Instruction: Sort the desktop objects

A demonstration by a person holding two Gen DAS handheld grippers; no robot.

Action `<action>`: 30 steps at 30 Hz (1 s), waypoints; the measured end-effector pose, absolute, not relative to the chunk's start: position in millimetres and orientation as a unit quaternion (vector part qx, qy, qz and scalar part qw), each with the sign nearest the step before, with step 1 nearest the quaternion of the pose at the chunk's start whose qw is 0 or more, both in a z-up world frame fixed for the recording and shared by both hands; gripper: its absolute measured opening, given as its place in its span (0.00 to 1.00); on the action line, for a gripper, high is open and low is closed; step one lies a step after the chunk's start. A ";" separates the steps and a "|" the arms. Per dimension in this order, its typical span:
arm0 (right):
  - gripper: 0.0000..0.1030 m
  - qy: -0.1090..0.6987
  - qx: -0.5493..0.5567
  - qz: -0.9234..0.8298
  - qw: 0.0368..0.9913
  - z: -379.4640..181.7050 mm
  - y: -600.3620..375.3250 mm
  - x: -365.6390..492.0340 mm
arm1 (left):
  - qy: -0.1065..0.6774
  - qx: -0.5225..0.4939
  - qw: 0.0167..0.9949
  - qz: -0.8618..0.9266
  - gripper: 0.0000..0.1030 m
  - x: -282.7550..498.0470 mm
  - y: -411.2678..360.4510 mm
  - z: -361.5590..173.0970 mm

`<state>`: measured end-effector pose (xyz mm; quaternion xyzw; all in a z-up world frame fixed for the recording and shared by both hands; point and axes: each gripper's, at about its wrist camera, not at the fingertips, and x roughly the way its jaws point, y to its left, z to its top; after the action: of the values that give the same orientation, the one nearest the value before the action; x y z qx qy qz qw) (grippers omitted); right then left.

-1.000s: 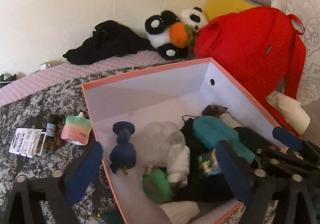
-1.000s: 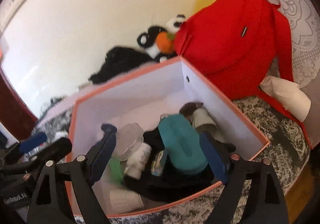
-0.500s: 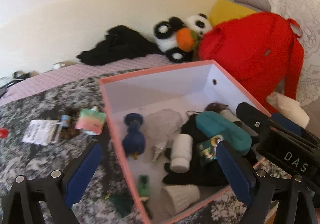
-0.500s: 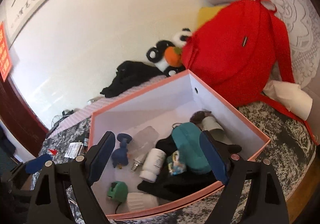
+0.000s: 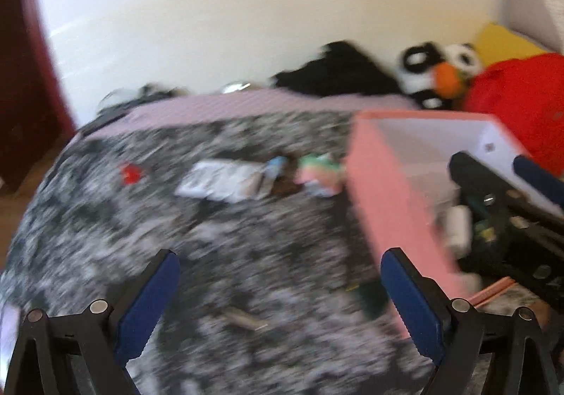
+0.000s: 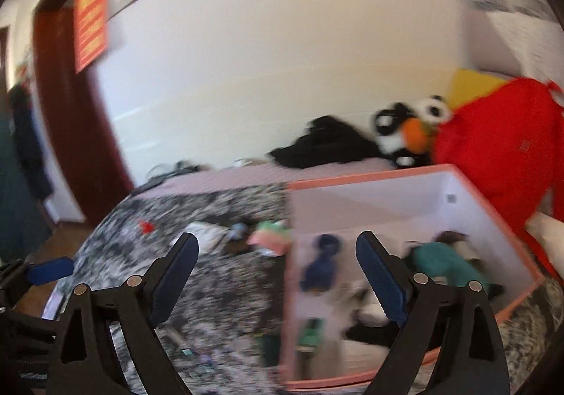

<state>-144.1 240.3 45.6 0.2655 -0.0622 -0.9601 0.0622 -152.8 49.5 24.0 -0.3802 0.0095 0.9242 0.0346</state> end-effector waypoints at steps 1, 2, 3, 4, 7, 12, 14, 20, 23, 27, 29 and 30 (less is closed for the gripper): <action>0.91 -0.057 0.272 -0.958 0.069 40.9 229.9 -145.5 | 0.006 -0.386 0.023 0.922 0.93 -152.7 37.3 18.8; 0.91 -0.052 0.278 -0.956 0.076 36.3 219.6 -147.0 | 0.002 -0.390 0.010 0.921 0.93 -152.9 24.5 13.1; 0.91 -0.047 0.284 -0.954 0.082 31.6 209.2 -148.4 | -0.001 -0.394 -0.003 0.919 0.93 -153.2 11.6 7.4; 0.91 -0.043 0.290 -0.952 0.089 26.9 198.8 -149.9 | -0.004 -0.398 -0.015 0.917 0.93 -153.1 -0.3 1.7; 0.91 -0.028 0.307 -0.945 0.109 13.0 167.7 -154.2 | -0.005 -0.407 -0.043 0.912 0.93 -152.6 -27.2 -15.2; 0.91 -0.003 0.336 -0.931 0.142 -10.3 115.9 -161.4 | -0.009 -0.426 -0.068 0.902 0.93 -154.6 -65.9 -44.1; 0.91 0.005 0.346 -0.926 0.151 -19.2 98.5 -164.3 | -0.007 -0.429 -0.074 0.900 0.93 -156.7 -73.5 -51.6; 0.91 0.014 0.356 -0.923 0.145 -39.6 78.1 -176.1 | -0.004 -0.430 -0.080 0.899 0.93 -163.8 -88.8 -66.4; 0.91 0.009 0.365 -0.921 0.137 -48.6 74.4 -186.5 | -0.012 -0.430 -0.076 0.899 0.93 -171.2 -93.3 -73.5; 0.91 -0.011 0.389 -0.912 0.128 -64.8 74.0 -205.7 | -0.007 -0.439 -0.073 0.896 0.93 -184.4 -93.1 -85.8; 0.91 -0.019 0.400 -0.908 0.122 -72.5 75.1 -215.1 | 0.004 -0.444 -0.073 0.893 0.93 -191.4 -92.1 -92.9; 0.91 -0.023 0.407 -0.906 0.118 -76.5 76.1 -220.1 | 0.010 -0.448 -0.073 0.891 0.93 -195.3 -91.4 -96.5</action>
<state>-220.1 76.1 -76.5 0.4067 -0.0225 -0.9056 0.1181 -195.3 -91.4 -96.5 -0.4482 0.0100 0.8909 -0.0734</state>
